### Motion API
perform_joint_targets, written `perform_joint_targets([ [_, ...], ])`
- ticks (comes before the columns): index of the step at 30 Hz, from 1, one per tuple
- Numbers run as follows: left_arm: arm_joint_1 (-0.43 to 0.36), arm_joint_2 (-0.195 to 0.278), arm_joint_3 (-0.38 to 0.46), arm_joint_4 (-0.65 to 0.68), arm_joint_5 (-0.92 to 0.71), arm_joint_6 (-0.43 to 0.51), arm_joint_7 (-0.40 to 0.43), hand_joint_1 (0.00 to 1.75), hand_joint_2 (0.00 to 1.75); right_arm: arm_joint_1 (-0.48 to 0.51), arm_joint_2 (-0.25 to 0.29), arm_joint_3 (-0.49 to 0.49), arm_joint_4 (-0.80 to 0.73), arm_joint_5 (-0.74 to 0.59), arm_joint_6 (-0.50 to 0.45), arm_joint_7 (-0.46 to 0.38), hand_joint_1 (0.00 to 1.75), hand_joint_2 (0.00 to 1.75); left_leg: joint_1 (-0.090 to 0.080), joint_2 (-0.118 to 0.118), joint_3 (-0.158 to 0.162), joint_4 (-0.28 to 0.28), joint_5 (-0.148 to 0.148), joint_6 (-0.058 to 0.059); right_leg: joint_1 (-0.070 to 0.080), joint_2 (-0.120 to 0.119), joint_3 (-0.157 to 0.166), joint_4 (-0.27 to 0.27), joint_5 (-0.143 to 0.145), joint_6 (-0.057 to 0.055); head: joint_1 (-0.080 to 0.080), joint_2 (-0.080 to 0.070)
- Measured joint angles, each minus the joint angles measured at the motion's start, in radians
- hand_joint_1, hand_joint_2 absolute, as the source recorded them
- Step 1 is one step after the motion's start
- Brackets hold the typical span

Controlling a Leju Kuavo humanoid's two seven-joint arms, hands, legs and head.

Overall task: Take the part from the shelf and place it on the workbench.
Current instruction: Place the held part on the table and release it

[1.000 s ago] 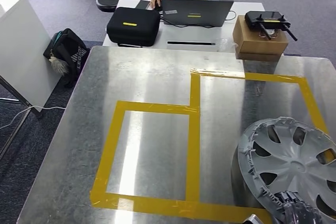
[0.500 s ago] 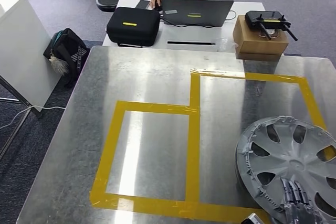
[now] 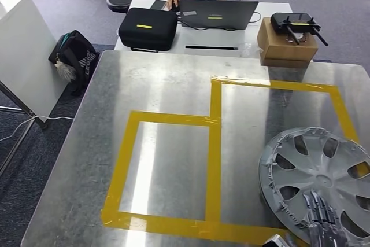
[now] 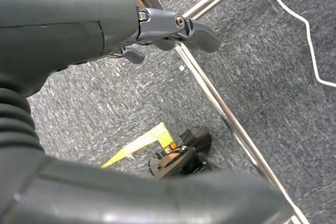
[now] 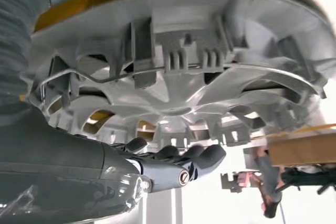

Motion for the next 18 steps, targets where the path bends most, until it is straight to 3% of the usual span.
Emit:
perform_joint_targets([
  [1, 0.0, 0.0, 0.0, 0.0, 0.0, 0.0, 0.0, 0.0, 0.0, 0.0, 0.0, 0.005, 0.0, -0.009, 0.0, -0.002, 0.0, 1.75, 0.002, 0.001, -0.002, 0.001, 0.001, -0.003, -0.004, 0.0, -0.017, 0.04, -0.011, 0.005, 0.0, 0.0],
  [2, 0.001, -0.001, 0.0, 0.0, 0.0, 0.0, 0.0, 0.0, 0.0, 0.0, 0.0, 0.008, 0.0, -0.014, 0.0, -0.003, 0.0, 1.75, 0.005, 0.002, -0.004, 0.002, 0.003, -0.007, -0.008, -0.001, -0.015, 0.042, -0.003, 0.011, -0.001, 0.0],
  [3, 0.001, -0.001, 0.0, 0.0, 0.0, 0.0, 0.0, 0.0, 0.0, 0.0, 0.0, 0.01, 0.0, -0.017, 0.0, -0.003, 0.0, 1.75, 0.009, 0.002, -0.007, 0.005, 0.005, -0.013, -0.013, -0.002, 0.005, 0.007, 0.022, 0.018, 0.0, 0.0],
  [5, 0.0, 0.0, 0.001, 0.0, 0.0, 0.0, 0.001, 0.0, 0.0, -0.003, 0.0, 0.015, 0.001, -0.02, 0.0, -0.004, 0.0, 1.75, 0.019, 0.0, -0.015, 0.017, 0.006, -0.031, -0.025, 0.001, 0.075, -0.125, 0.076, 0.035, 0.001, 0.0],
  [6, 0.0, 0.001, 0.001, -0.001, 0.0, 0.0, 0.001, 0.0, 0.0, -0.005, 0.0, 0.018, 0.0, -0.023, 0.0, -0.006, 0.0, 1.75, 0.02, -0.001, -0.02, 0.025, 0.006, -0.041, -0.028, 0.006, 0.097, -0.172, 0.091, 0.035, 0.001, 0.0],
  [7, 0.0, 0.002, 0.002, -0.001, 0.0, 0.001, 0.001, 0.0, 0.0, -0.007, 0.0, 0.022, 0.0, -0.03, 0.0, -0.01, 0.0, 1.75, 0.02, -0.002, -0.024, 0.03, 0.007, -0.05, -0.029, 0.01, 0.107, -0.196, 0.097, 0.03, 0.0, 0.0],
  [10, 0.0, 0.002, 0.005, -0.001, 0.0, 0.001, 0.001, 0.0, 0.0, -0.009, 0.0, 0.034, -0.003, -0.065, -0.001, -0.027, 0.0, 1.75, 0.021, -0.004, -0.03, 0.026, 0.021, -0.065, -0.024, 0.015, 0.094, -0.186, 0.109, -0.005, -0.009, 0.0],
  [11, 0.001, 0.002, 0.006, -0.001, 0.0, 0.001, 0.001, 0.0, 0.0, -0.009, 0.0, 0.038, -0.004, -0.078, -0.001, -0.031, 0.0, 1.75, 0.022, -0.003, -0.037, 0.034, 0.012, -0.068, -0.023, 0.013, 0.088, -0.184, 0.115, -0.016, -0.012, 0.0],
  [13, 0.001, 0.002, 0.007, -0.001, 0.001, 0.0, 0.001, 0.0, 0.0, -0.01, 0.0, 0.05, -0.008, -0.102, -0.001, -0.035, 0.0, 1.75, 0.021, -0.002, -0.071, 0.111, -0.058, -0.07, -0.021, 0.008, 0.068, -0.184, 0.133, -0.035, -0.018, 0.0],
  [15, 0.0, 0.002, 0.008, -0.001, 0.001, -0.001, 0.0, 0.0, 0.0, -0.01, 0.0, 0.065, -0.011, -0.116, -0.001, -0.036, 0.0, 1.75, 0.017, -0.001, -0.119, 0.251, -0.151, -0.066, -0.016, 0.004, 0.044, -0.183, 0.15, -0.043, -0.023, 0.0],
  [16, 0.0, 0.002, 0.008, -0.001, 0.001, -0.001, 0.0, 0.0, 0.0, -0.01, 0.0, 0.071, -0.011, -0.122, -0.001, -0.036, 0.0, 1.75, 0.015, -0.001, -0.13, 0.302, -0.177, -0.063, -0.013, 0.002, 0.032, -0.183, 0.159, -0.045, -0.024, 0.0],
  [17, 0.0, 0.002, 0.008, -0.001, 0.001, -0.002, 0.0, 0.0, 0.0, -0.01, -0.001, 0.077, -0.011, -0.13, -0.001, -0.036, 0.0, 1.75, 0.013, -0.001, -0.123, 0.318, -0.185, -0.059, -0.01, 0.001, 0.021, -0.183, 0.167, -0.045, -0.024, 0.0],
  [18, -0.001, 0.002, 0.008, -0.001, 0.001, -0.002, 0.0, 0.0, 0.0, -0.01, -0.002, 0.082, -0.011, -0.14, -0.001, -0.036, 0.0, 1.75, 0.011, -0.001, -0.096, 0.295, -0.177, -0.053, -0.008, 0.001, 0.01, -0.183, 0.176, -0.045, -0.024, 0.0],
])
